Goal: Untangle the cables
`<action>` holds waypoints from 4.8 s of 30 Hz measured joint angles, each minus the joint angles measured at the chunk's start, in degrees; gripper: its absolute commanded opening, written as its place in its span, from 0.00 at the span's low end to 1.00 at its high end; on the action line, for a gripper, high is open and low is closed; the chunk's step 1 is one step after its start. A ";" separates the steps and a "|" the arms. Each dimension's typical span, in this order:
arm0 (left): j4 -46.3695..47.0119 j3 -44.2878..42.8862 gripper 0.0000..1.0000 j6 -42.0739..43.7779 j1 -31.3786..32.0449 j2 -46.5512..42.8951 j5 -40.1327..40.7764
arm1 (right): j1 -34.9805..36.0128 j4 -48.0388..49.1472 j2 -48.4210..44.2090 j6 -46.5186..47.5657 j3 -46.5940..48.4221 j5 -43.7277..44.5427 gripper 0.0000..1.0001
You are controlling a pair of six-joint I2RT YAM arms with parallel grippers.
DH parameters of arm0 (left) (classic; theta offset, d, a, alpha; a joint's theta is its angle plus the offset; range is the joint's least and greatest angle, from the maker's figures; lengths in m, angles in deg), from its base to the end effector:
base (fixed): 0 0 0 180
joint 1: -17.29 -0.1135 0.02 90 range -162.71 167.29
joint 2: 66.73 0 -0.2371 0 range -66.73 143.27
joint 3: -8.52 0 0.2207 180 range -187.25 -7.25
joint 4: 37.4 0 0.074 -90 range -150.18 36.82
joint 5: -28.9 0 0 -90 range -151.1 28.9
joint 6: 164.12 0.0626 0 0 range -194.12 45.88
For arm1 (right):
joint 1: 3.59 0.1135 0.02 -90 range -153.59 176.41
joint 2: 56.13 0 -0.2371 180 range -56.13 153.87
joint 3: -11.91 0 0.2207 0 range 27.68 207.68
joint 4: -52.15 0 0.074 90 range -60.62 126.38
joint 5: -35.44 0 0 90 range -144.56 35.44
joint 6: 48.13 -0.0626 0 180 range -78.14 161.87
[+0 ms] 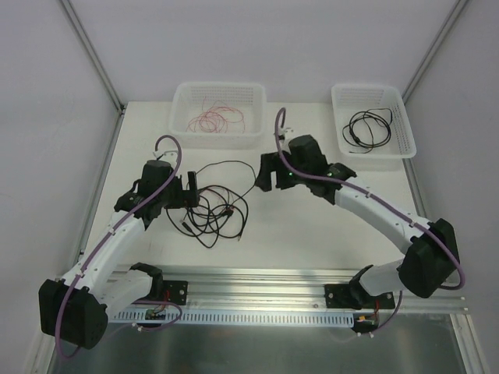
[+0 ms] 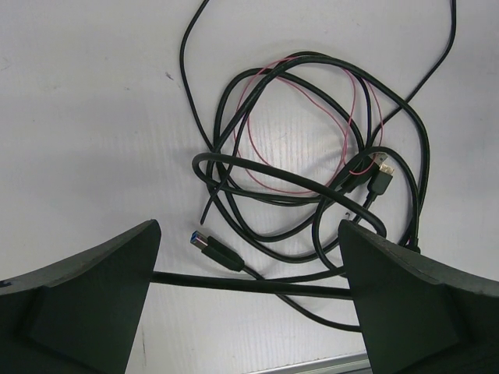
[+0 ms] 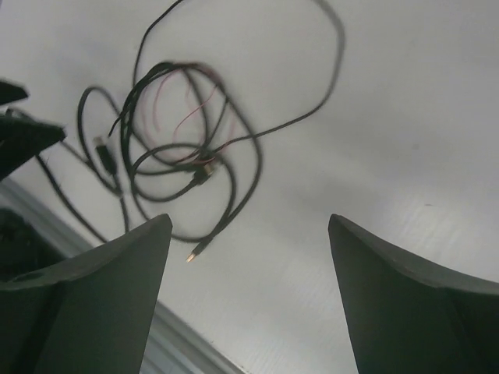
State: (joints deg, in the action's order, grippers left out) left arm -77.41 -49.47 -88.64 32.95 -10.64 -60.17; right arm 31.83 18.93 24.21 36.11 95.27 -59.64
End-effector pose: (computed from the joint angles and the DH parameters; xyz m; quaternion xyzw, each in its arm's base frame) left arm 0.2080 -0.0573 0.2333 0.0054 0.8992 -0.1068 0.4243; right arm 0.2563 0.1891 0.2903 -0.2430 0.8315 0.2111 0.4527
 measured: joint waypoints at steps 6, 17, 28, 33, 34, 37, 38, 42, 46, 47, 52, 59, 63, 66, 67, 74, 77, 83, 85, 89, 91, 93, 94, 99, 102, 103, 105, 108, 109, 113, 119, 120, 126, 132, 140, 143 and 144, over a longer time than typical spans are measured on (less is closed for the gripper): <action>0.00 0.00 0.99 0.00 0.00 0.00 0.00 | 14.19 6.12 0.52 -0.66 -4.74 -3.34 0.86; 0.00 0.00 0.99 0.00 0.00 0.13 0.00 | 22.88 21.38 13.14 -2.36 -3.63 -4.92 0.83; 0.00 0.00 0.99 0.00 0.00 0.59 0.02 | 25.09 27.12 21.31 -4.79 -2.23 -7.76 0.01; 0.00 0.00 0.99 -0.04 0.00 0.04 1.11 | 25.09 23.28 17.40 -2.73 -2.84 -6.82 0.01; 0.00 0.00 0.99 -0.07 0.00 -0.31 1.42 | 25.11 20.94 14.86 -1.73 -3.28 -5.99 0.01; 0.09 0.00 0.99 -0.39 -0.02 -1.64 3.23 | 25.14 15.26 7.43 0.87 -3.56 -3.65 0.01; 0.11 0.00 0.99 -0.55 -0.02 -2.03 3.85 | 25.16 13.20 4.70 1.64 -3.56 -2.62 0.01; 0.31 0.00 0.99 -1.14 -0.02 -3.37 5.84 | 25.20 5.81 -5.95 4.48 -3.41 1.95 0.01; 0.37 0.00 0.99 -1.18 -0.02 -3.58 6.40 | 25.20 -2.23 -13.79 6.73 0.22 7.02 0.01; 0.37 0.00 0.99 -1.18 -0.02 -3.48 6.40 | 25.20 -3.85 -15.21 7.23 1.64 8.04 0.01; 0.42 0.00 0.99 -1.18 -0.02 -2.29 6.10 | 25.20 -10.56 -20.15 10.01 9.81 11.96 0.01; 0.42 0.00 0.99 -1.16 -0.02 -0.87 5.09 | 25.20 -13.70 -25.40 14.86 21.42 16.72 0.01; 0.42 0.00 0.99 -1.14 -0.02 0.09 4.04 | 25.20 -11.93 -28.61 18.12 24.24 19.50 0.01; 0.42 0.00 0.99 -1.14 -0.02 0.61 3.39 | 25.20 -9.20 -31.39 20.13 24.13 21.24 0.01; 0.42 0.00 0.99 -1.14 -0.02 0.81 3.06 | 25.20 -7.78 -32.39 20.65 23.76 21.79 0.01; 0.42 0.00 0.99 -1.09 -0.02 1.73 1.40 | 25.20 -3.30 -36.17 22.93 17.42 32.22 0.01; 0.42 0.00 0.99 -1.05 -0.02 1.92 -0.26 | 25.20 -4.59 -36.17 22.27 12.46 39.56 0.01; 0.44 0.00 0.99 -0.96 0.04 2.05 -6.49 | 21.22 -12.44 -37.86 12.98 -2.89 50.88 0.01; 0.50 0.00 0.99 -1.07 0.74 2.08 -8.33 | 16.63 -14.60 -39.21 7.85 -8.83 50.90 0.01; 1.14 0.00 0.97 -2.27 4.96 2.08 -10.32 | 4.42 -17.94 -40.30 -0.42 -17.86 45.62 0.01; 1.62 -0.02 0.97 -2.99 8.26 2.08 -10.47 | -0.31 -18.40 -39.76 -3.50 -21.16 41.51 0.01; 2.25 -0.02 0.95 -3.56 12.94 2.14 -9.49 | -3.32 -18.78 -38.45 -5.70 -23.43 37.94 0.02; 2.82 -0.07 0.94 -3.74 15.17 2.34 -9.01 | -4.94 -18.73 -37.51 -6.69 -24.39 36.02 0.01; 5.29 -1.07 0.86 -6.08 21.66 7.32 -6.03 | -10.58 -17.73 -32.76 -9.60 -28.28 27.21 0.02; 7.32 -1.79 0.80 -9.60 23.63 12.35 -3.65 | -11.67 -16.96 -32.83 -10.32 -30.27 23.71 0.02; 8.17 -1.88 0.79 -10.80 24.26 14.05 -3.06 | -11.76 -16.68 -32.92 -10.45 -30.62 22.95 0.02; 9.51 -2.43 0.76 -13.14 25.86 17.38 -1.86 | -11.96 -16.09 -32.94 -10.56 -30.93 21.57 0.02; 11.10 -4.17 0.71 -15.96 27.82 23.08 -0.26 | -12.28 -15.39 -32.92 -10.56 -30.95 20.31 0.02; 11.58 -4.68 0.70 -16.52 28.24 24.65 -0.11 | -12.46 -15.21 -32.92 -10.56 -30.97 19.91 0.02; 13.03 -6.93 0.59 -19.34 29.66 31.65 1.60 | -13.27 -14.58 -33.35 -10.54 -31.69 18.64 0.02; 13.31 -7.17 0.14 -21.68 30.56 36.11 3.58 | -14.01 -14.43 -34.67 -10.54 -32.85 17.55 0.02; 13.31 -7.17 0.07 -21.86 30.75 36.17 4.07 | -14.14 -14.34 -34.71 -10.54 -32.92 17.42 0.02; 10.25 -7.02 0.00 -21.62 30.16 31.87 9.90 | -15.80 -14.38 -34.82 -10.51 -33.31 16.74 0.01; 1.49 -7.43 0.00 -17.27 21.38 15.52 16.55 | -18.36 -14.62 -35.69 -10.51 -33.66 16.61 0.01; -11.39 -20.11 0.00 -5.84 8.20 -3.93 25.38 | -21.35 -15.45 -35.74 -10.54 -33.75 16.52 0.01; -14.45 -28.63 0.00 -1.29 7.50 -5.79 29.35 | -22.69 -15.80 -35.74 -10.54 -33.75 16.48 0.01; -15.26 -31.43 0.00 0.17 7.48 -5.92 30.75 | -23.17 -15.87 -35.71 -10.54 -33.75 16.33 0.01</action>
State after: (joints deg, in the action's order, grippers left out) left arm -92.66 -80.90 -88.47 40.42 -16.56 -29.42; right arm 8.66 3.06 -11.51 25.57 61.52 -43.31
